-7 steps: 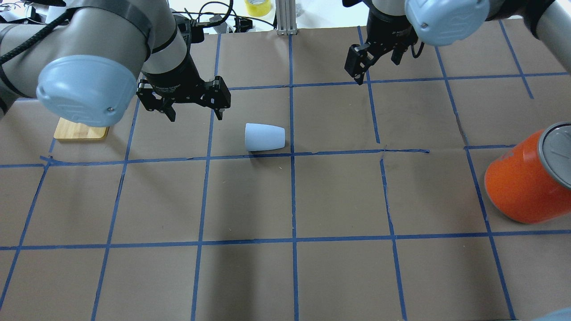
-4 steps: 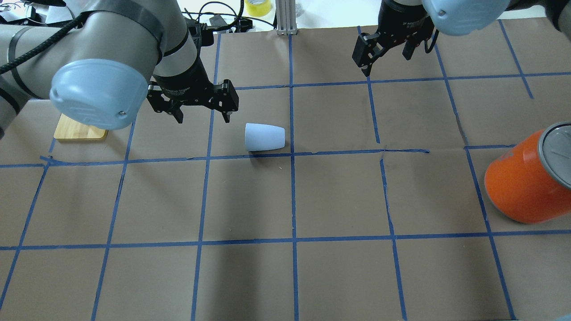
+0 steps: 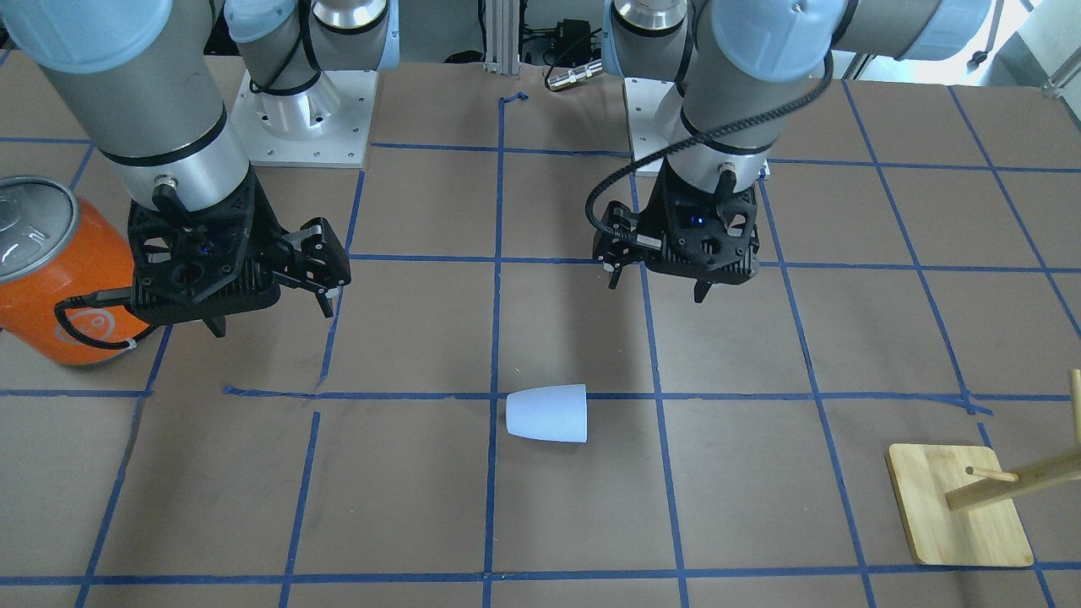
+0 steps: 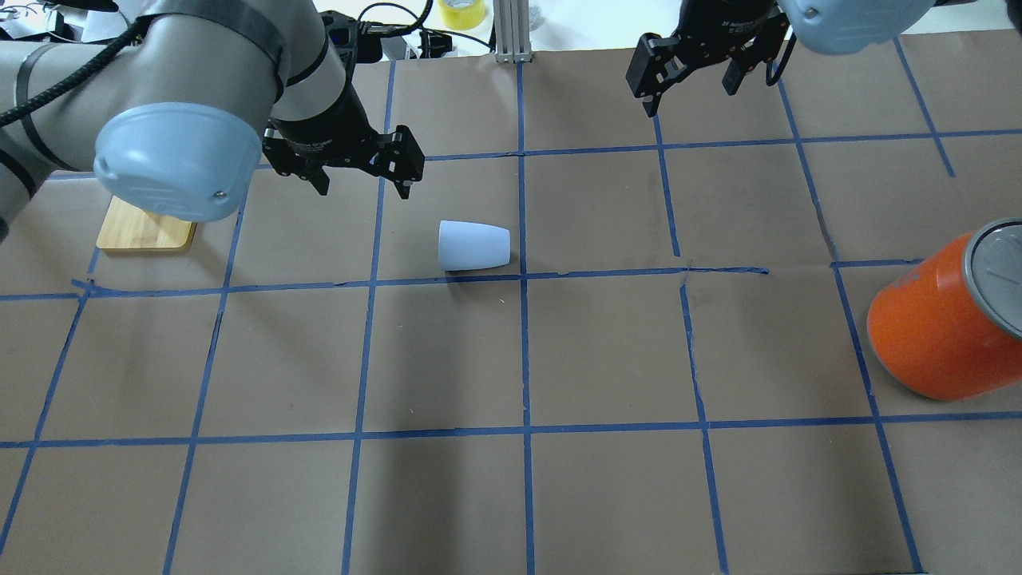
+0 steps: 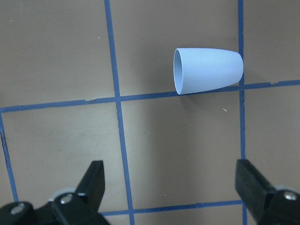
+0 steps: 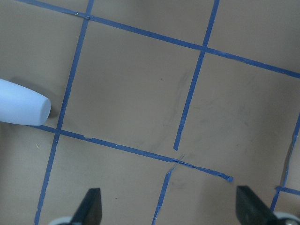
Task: Flip cup
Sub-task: 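Reach the left gripper to the cup lying on its side and grasp it, then lift the cup with the left gripper and rotate it upright, then set the cup upright on the table with the left gripper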
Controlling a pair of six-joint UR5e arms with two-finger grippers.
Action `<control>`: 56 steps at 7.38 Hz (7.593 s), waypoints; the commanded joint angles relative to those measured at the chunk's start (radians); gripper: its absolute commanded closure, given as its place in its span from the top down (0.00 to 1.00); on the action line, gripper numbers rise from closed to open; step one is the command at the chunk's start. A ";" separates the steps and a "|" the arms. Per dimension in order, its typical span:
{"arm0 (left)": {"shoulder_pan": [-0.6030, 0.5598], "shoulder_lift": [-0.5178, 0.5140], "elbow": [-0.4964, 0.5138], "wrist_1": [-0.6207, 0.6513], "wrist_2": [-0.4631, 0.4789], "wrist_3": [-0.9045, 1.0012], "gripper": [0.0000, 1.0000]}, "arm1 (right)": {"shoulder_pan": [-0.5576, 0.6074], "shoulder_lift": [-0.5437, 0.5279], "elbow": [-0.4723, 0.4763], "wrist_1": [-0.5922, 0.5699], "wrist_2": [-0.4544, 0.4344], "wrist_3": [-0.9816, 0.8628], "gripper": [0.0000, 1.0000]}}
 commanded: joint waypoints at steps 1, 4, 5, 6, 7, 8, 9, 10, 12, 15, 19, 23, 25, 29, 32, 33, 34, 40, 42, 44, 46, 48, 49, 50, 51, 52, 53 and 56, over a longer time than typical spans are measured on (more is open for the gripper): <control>0.071 -0.098 -0.004 0.017 -0.247 0.127 1.00 | -0.001 -0.001 0.001 0.006 0.001 0.009 1.00; 0.137 -0.248 0.008 0.065 -0.465 0.281 1.00 | 0.002 -0.001 0.006 0.007 -0.007 -0.002 1.00; 0.174 -0.280 0.001 0.065 -0.471 0.321 1.00 | 0.005 -0.003 0.010 0.007 -0.007 -0.002 1.00; 0.174 -0.310 -0.004 0.091 -0.523 0.323 1.00 | 0.005 -0.001 0.010 0.006 -0.009 -0.002 1.00; 0.174 -0.349 -0.007 0.124 -0.602 0.362 1.00 | 0.005 -0.001 0.010 0.006 -0.009 -0.002 1.00; 0.174 -0.366 -0.025 0.129 -0.616 0.366 1.00 | 0.007 -0.003 0.010 0.006 -0.009 -0.002 1.00; 0.174 -0.374 -0.059 0.157 -0.653 0.367 0.99 | 0.007 -0.001 0.010 0.006 -0.009 -0.002 1.00; 0.174 -0.383 -0.085 0.190 -0.659 0.367 1.00 | 0.007 -0.001 0.012 0.006 -0.010 -0.002 1.00; 0.174 -0.393 -0.093 0.195 -0.659 0.355 1.00 | 0.008 -0.001 0.013 0.004 -0.010 -0.002 1.00; 0.171 -0.403 -0.111 0.186 -0.708 0.318 0.99 | 0.010 -0.001 0.015 0.006 -0.010 -0.002 1.00; 0.165 -0.406 -0.140 0.195 -0.742 0.268 0.82 | 0.013 0.000 0.015 0.004 -0.012 -0.002 1.00; 0.165 -0.406 -0.144 0.178 -0.747 0.268 0.39 | 0.013 -0.001 0.015 0.009 -0.012 -0.002 1.00; 0.165 -0.406 -0.144 0.180 -0.749 0.268 0.12 | 0.013 -0.001 0.015 0.010 -0.013 -0.002 1.00; 0.151 -0.362 -0.135 0.183 -0.768 0.191 0.00 | 0.013 -0.001 0.015 0.012 -0.013 -0.003 1.00; 0.152 -0.295 -0.109 0.178 -0.753 0.105 0.00 | 0.013 -0.001 0.015 0.012 -0.015 -0.003 1.00; 0.152 -0.255 -0.063 0.180 -0.635 0.002 0.00 | 0.013 -0.003 0.015 0.010 -0.015 -0.003 1.00; 0.151 -0.229 -0.008 0.174 -0.520 -0.013 0.00 | 0.013 -0.003 0.015 0.010 -0.015 -0.003 1.00; 0.133 -0.270 0.106 0.139 0.079 0.126 0.00 | 0.013 -0.003 0.015 0.015 -0.025 -0.005 1.00; 0.155 -0.328 0.117 0.151 0.123 0.158 0.00 | 0.013 -0.003 0.015 0.015 -0.030 -0.005 1.00; 0.178 -0.357 0.132 0.135 0.187 0.217 0.00 | 0.013 -0.003 0.017 0.015 -0.030 -0.005 1.00; 0.180 -0.408 0.186 0.087 0.180 0.218 0.00 | 0.013 -0.004 0.030 0.014 -0.032 -0.005 1.00; 0.179 -0.423 0.186 0.085 0.149 0.220 0.00 | 0.013 -0.004 0.030 0.012 -0.033 -0.005 1.00; 0.179 -0.431 0.191 0.086 0.152 0.218 0.00 | 0.013 -0.004 0.030 0.012 -0.033 -0.005 1.00; 0.179 -0.436 0.188 0.088 0.152 0.220 0.00 | 0.013 -0.004 0.030 0.010 -0.033 -0.005 1.00; 0.179 -0.437 0.186 0.086 0.149 0.221 0.00 | 0.013 -0.004 0.030 0.006 -0.033 -0.005 1.00; 0.179 -0.437 0.186 0.089 0.149 0.226 0.37 | 0.013 -0.004 0.030 0.004 -0.033 -0.005 1.00; 0.179 -0.437 0.185 0.094 0.147 0.225 0.54 | 0.013 -0.004 0.030 0.004 -0.033 -0.005 1.00; 0.176 -0.391 0.192 0.094 0.149 0.218 0.80 | 0.013 -0.004 0.030 0.003 -0.033 -0.005 1.00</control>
